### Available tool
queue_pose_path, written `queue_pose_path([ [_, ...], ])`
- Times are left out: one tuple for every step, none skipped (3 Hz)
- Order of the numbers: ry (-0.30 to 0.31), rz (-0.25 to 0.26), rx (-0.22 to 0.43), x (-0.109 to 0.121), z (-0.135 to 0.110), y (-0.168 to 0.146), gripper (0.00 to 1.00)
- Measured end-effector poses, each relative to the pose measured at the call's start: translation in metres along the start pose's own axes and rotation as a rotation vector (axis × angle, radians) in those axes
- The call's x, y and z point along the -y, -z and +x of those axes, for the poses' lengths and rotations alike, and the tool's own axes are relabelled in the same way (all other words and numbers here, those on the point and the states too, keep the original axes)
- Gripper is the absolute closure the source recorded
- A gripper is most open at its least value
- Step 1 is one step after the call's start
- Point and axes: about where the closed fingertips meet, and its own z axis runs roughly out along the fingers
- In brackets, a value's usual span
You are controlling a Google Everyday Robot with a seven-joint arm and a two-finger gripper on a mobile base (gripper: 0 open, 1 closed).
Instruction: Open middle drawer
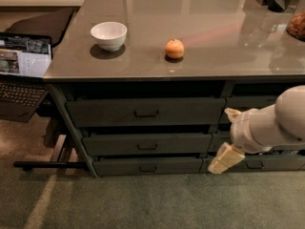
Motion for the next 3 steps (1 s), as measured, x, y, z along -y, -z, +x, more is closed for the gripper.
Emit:
queue_pose_path([
  [-0.045,0.03,0.07,0.001,0.0,-0.05,0.0],
  [-0.083,0.02,0.118,0.002,-0.006,-0.098,0.0],
  [-0.116,-0.025,0.124,0.0,-0.01,-0.143,0.0],
])
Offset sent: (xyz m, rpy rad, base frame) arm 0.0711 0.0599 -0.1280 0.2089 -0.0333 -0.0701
